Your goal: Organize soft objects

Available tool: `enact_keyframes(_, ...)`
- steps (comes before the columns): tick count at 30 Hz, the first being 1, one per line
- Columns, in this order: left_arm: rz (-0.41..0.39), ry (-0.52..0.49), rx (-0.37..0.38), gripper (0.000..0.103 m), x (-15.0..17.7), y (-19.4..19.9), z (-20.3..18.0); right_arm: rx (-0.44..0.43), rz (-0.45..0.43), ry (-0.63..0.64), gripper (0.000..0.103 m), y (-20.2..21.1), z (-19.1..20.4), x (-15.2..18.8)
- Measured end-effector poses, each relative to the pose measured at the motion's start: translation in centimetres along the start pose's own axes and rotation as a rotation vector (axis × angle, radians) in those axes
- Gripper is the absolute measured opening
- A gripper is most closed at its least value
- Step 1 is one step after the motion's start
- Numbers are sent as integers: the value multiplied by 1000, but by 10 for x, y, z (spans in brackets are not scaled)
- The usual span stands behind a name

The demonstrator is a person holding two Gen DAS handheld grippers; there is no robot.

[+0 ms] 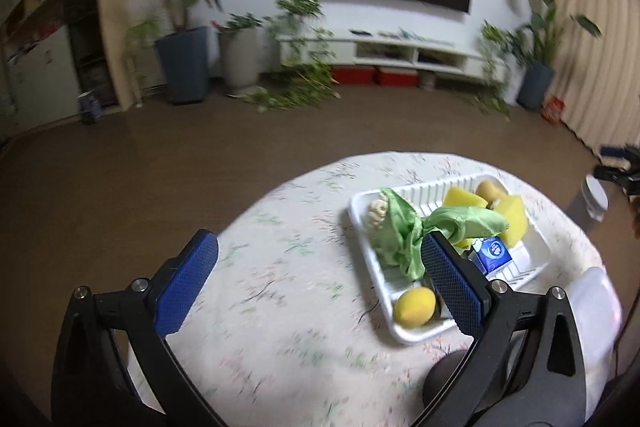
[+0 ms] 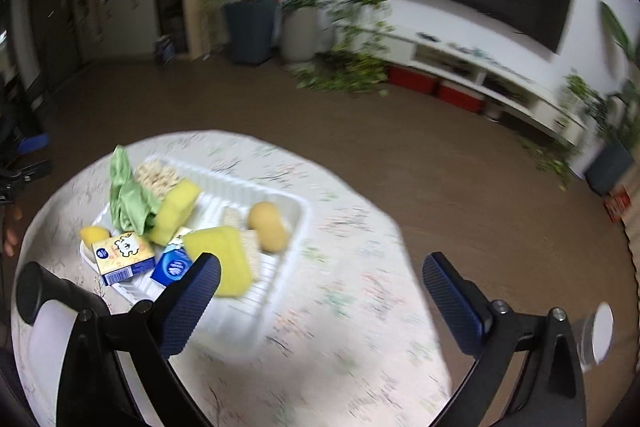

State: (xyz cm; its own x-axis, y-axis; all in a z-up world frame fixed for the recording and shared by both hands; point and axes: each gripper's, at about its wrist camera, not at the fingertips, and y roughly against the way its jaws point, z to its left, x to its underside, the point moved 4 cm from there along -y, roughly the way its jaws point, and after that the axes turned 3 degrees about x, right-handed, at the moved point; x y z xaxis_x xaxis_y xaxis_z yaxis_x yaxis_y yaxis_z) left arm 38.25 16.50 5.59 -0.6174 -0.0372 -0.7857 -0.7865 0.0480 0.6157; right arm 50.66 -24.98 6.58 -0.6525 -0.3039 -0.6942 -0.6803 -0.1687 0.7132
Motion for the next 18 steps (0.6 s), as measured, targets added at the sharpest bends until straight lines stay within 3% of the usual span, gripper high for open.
enact_keyframes(8,-41,48,-45,103,51,82,1,61,-36,-148,103,84,-41,68)
enact_keyframes(18,-30,93,-36,103,146,158,-40,42,-24,-213,103,156,2,187)
